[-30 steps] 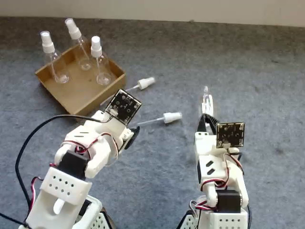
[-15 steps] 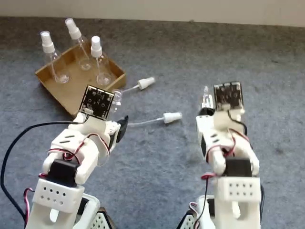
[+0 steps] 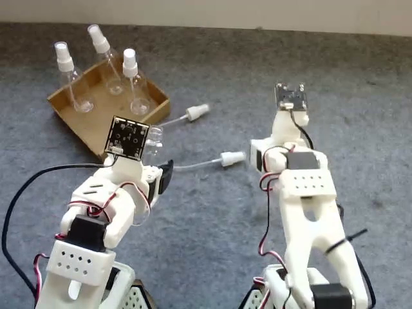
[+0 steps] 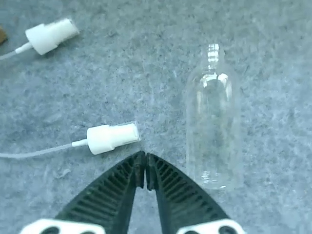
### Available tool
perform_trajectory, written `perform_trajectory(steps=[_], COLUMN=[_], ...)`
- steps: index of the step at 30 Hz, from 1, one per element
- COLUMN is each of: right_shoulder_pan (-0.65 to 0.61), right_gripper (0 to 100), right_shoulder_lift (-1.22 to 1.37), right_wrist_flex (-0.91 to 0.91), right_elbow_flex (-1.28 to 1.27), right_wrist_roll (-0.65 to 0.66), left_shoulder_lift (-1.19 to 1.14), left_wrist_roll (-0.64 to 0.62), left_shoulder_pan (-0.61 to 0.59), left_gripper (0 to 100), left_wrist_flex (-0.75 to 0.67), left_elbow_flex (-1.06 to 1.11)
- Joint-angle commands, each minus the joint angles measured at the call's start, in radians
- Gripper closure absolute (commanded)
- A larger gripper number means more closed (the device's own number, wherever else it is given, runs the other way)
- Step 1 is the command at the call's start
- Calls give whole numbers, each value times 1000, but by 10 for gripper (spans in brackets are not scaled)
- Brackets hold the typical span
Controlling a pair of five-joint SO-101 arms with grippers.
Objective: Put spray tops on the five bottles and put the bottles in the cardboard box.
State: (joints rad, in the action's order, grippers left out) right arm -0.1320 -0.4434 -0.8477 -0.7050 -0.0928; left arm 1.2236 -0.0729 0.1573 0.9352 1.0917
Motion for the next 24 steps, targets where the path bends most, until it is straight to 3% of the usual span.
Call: perform_trajectory(steps=[1,4,7,16,24], right_shoulder_pan=[-22,-45,-77,-176,-193], right_gripper=[949,803,683,695,696], right_shoulder_lift=[62,147,239,547,796], right_wrist_flex=[-42,-159,-268,-409,-417], right_elbow_flex=[114,203,303,671,880], right_wrist_roll=[-158,-319,-394,-577,-609], left_shoulder_lift=[19,19,19,19,19], left_wrist_roll=[-18,-18,-18,-18,-20], left_shoulder_pan=[-13,-13,-13,-13,-13], left_gripper=[916,916,916,916,916], left_wrist_flex=[-11,-11,-15,-15,-14], left_elbow_flex=[-2,-2,15,30,30])
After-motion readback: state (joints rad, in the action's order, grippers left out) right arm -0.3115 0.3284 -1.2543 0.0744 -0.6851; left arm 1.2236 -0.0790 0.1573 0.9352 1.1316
